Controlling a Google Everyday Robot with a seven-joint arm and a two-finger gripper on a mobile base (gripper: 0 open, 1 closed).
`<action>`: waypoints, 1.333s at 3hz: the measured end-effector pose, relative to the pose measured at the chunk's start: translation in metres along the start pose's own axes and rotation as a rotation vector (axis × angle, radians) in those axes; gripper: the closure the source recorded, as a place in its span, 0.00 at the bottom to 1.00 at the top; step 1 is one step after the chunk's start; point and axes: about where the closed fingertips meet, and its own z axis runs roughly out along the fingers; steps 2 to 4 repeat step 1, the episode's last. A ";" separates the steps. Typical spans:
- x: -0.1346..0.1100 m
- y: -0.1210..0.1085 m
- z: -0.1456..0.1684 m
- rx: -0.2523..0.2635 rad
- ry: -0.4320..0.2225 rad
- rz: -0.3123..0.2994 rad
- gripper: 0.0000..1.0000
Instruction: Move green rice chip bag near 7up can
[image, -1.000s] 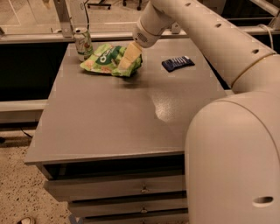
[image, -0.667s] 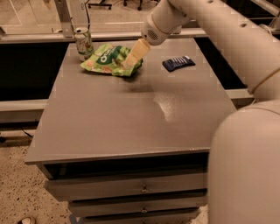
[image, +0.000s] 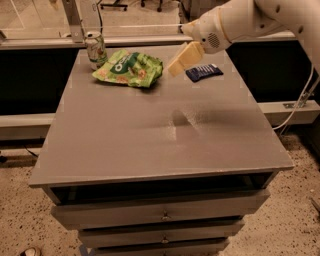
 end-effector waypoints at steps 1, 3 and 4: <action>0.003 -0.002 -0.002 0.006 0.005 0.003 0.00; 0.003 -0.002 -0.002 0.006 0.005 0.003 0.00; 0.003 -0.002 -0.002 0.006 0.005 0.003 0.00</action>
Offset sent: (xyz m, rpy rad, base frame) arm 0.0000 0.0000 0.0000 0.0000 0.0000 0.0000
